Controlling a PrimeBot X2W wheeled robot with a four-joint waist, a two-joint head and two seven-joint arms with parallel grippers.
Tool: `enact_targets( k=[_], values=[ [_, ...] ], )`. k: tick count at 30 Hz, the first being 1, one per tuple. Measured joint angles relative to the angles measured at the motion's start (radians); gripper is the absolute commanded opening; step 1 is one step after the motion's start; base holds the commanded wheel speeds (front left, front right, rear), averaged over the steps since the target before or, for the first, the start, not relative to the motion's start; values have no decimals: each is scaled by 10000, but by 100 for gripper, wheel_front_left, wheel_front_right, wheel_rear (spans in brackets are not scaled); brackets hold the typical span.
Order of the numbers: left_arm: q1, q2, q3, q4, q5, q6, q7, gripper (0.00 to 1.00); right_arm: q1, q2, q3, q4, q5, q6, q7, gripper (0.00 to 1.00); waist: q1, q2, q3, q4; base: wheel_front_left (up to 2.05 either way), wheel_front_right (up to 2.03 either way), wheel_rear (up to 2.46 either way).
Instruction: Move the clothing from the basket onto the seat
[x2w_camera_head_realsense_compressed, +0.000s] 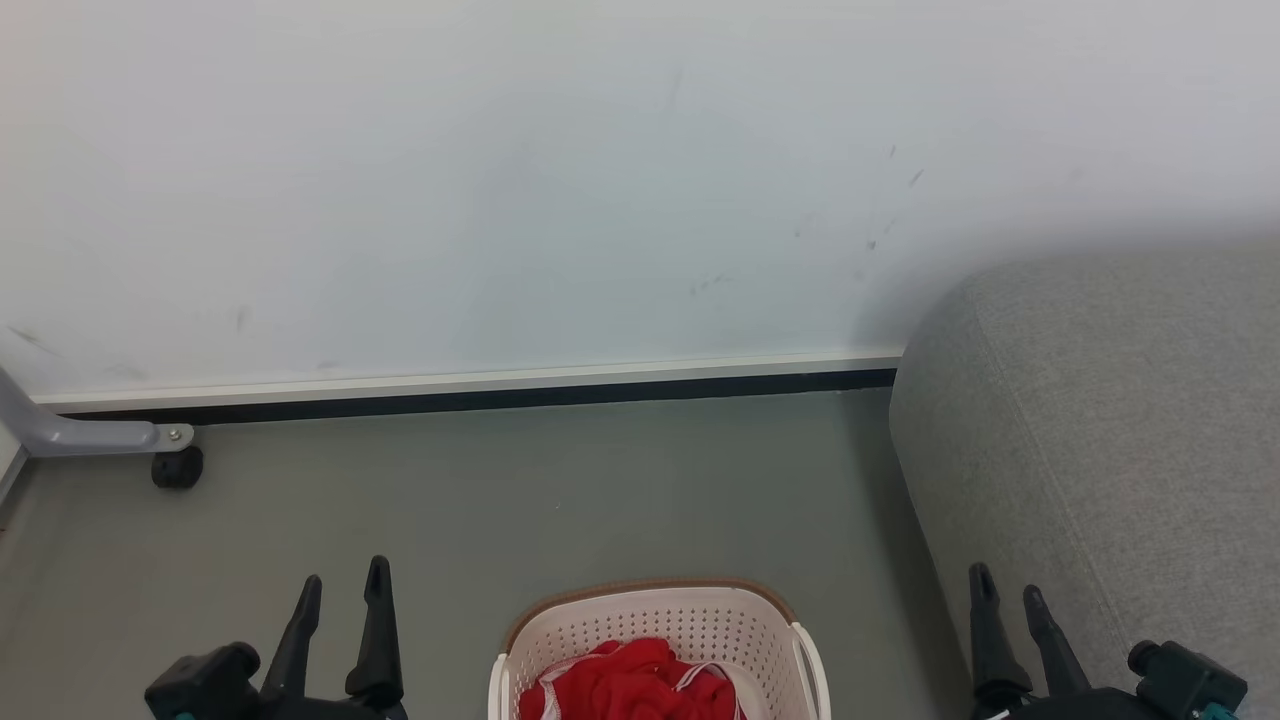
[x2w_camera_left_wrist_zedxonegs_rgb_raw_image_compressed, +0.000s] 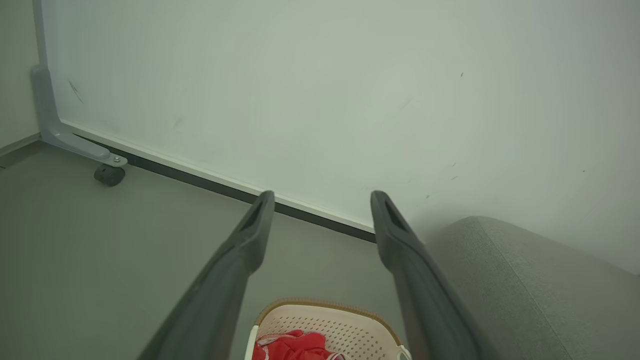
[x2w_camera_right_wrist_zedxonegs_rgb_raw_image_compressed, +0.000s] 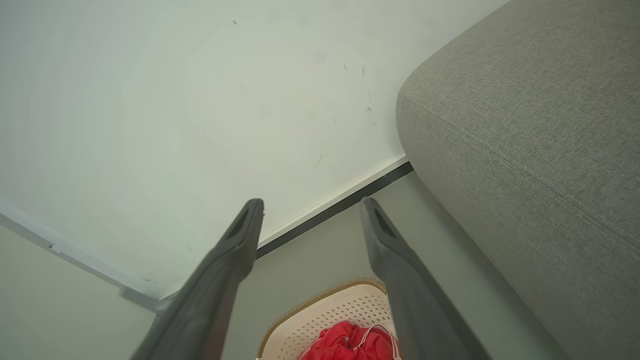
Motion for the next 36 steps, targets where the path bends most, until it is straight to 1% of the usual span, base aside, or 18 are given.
enact_targets(
  k=[14,25,29,36],
  values=[
    [231,119,-159,-115,2011,349,-546,100,252,-142,579,-174,-1787,-255,-525,100,0,0,-163,15,0,0,0],
    [610,192,-224,-244,3425,504,-953,100,560,-247,1011,-389,-3114,-439,-949,100,0,0,-271,-3,0,0,0],
    [621,192,-249,-265,3731,522,-1053,100,598,-293,1152,-456,-3614,-527,-1047,100,0,0,-286,-17,0,0,0],
    [773,140,-205,-180,3756,477,-1053,100,598,-330,1147,-462,-3622,-525,-1047,100,0,0,-264,-49,0,0,0]
  ],
)
